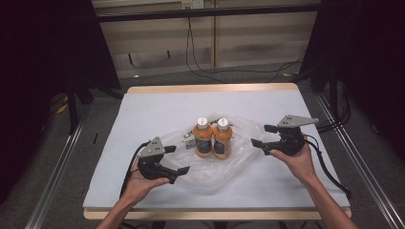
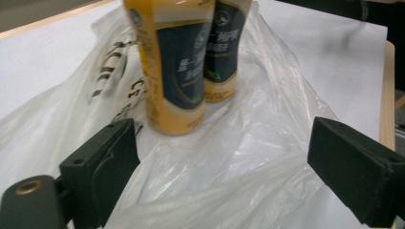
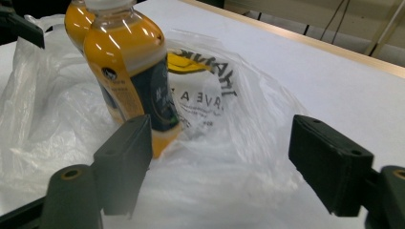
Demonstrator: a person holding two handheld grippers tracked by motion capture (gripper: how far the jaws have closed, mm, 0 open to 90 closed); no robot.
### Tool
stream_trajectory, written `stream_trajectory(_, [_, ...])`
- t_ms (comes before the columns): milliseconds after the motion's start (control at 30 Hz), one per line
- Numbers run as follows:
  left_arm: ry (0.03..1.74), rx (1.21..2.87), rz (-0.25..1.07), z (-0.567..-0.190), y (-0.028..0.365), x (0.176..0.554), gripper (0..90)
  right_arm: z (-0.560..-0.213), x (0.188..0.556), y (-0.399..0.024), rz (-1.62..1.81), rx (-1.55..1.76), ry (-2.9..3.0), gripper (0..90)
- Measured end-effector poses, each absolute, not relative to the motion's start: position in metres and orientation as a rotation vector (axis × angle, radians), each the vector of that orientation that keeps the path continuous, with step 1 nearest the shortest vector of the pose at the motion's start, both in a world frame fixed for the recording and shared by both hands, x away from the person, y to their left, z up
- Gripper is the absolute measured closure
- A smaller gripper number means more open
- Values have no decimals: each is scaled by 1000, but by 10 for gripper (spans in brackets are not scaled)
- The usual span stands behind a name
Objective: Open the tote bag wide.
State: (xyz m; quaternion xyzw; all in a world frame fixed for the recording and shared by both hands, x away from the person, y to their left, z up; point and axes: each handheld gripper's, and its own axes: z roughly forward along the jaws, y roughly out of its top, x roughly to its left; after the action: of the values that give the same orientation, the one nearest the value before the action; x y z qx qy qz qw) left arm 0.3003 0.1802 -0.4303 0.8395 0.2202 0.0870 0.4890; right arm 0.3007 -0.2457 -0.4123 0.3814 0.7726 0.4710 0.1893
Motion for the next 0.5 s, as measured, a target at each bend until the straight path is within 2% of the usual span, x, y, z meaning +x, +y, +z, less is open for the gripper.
stream_trajectory(333, [641,1976,265,-428,211,293,34,-412,258,-271,1322,1148,2044,160])
stream_trajectory(500, [625,2001,298,-431,222,283,32,-417,239,-282,1306,1188,1998,143])
